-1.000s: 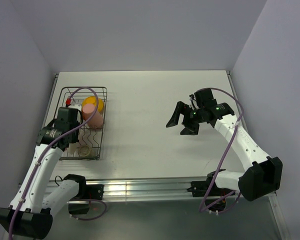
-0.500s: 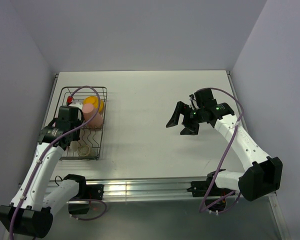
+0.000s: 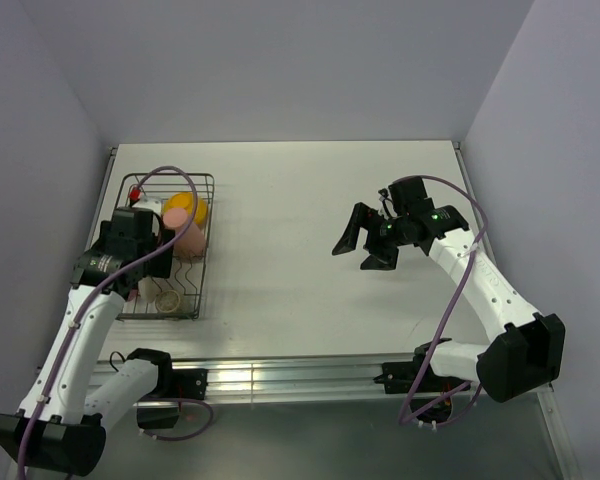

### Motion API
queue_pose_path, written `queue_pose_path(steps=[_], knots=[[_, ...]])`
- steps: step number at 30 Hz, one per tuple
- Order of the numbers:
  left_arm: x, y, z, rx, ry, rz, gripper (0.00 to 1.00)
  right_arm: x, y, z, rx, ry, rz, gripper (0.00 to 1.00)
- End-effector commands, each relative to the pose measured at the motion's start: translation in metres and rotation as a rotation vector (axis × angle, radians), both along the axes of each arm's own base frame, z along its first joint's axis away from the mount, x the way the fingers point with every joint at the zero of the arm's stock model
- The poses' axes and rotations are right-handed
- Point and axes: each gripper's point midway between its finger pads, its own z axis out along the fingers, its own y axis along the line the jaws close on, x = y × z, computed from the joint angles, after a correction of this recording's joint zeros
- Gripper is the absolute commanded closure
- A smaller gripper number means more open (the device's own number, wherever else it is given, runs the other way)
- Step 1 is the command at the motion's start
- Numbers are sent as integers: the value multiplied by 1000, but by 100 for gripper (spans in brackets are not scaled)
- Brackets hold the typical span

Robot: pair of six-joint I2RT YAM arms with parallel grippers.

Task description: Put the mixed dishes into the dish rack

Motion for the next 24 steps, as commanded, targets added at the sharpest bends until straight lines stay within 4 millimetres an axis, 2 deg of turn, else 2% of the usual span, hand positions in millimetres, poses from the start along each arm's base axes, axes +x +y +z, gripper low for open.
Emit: queue_pose_path(steps=[1,6,11,15,17,23,24], knots=[[8,1,36,-10,-96,14,3,1,-1,14,17,-57,10,5],[17,-25,65,-168,-165,-26,1,1,-2,11,13,-54,9,5],[21,-33,92,-223,-235,-39,1,-1,-2,10,14,-52,15,5],[22,-36,124,-250,-322,-49,1,-4,0,8,24,-46,32,4],[25,-43,134,-286,-346,-75,1,-6,-1,5,17,-41,40,4],[37,-82,163,-505,-438,-163,1,-12,7,3,66,-42,93,3],[41,-94,168,-582,-459,-180,1,-13,8,5,76,-62,97,3]])
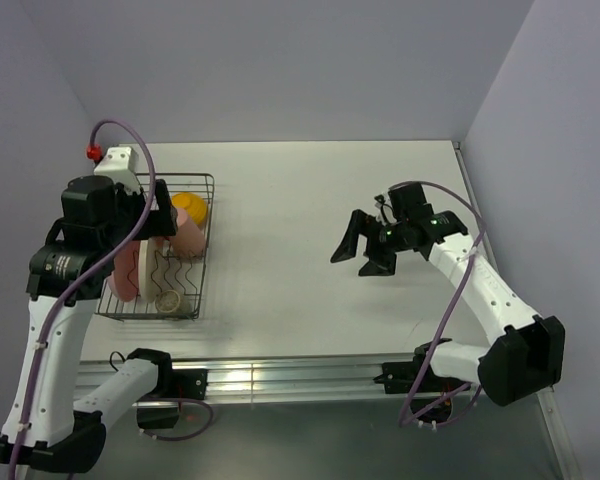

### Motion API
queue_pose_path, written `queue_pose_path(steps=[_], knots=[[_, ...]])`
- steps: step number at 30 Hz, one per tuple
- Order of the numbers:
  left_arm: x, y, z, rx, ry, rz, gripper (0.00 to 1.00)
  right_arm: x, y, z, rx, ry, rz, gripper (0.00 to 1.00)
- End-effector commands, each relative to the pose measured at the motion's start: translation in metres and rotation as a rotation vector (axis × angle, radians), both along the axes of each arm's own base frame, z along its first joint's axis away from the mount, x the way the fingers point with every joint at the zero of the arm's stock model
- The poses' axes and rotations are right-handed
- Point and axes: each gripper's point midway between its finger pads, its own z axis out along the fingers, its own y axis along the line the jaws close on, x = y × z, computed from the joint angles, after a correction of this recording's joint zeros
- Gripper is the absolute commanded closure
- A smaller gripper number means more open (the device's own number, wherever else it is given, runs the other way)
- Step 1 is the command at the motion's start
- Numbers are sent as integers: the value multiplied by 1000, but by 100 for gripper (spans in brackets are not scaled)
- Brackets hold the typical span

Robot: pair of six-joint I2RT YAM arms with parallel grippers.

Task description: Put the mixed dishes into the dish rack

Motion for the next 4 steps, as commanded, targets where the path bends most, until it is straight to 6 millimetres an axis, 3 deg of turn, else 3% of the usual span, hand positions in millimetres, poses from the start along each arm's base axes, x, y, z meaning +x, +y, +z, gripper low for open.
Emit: queue_pose_path(steps=[1,4], knots=[[10,-42,33,-232,-115,-116,1,-3,5,11,57,-73,45,3],[10,-71,45,-418,-176,-198,1,-8,4,10,63,-81,39,2]])
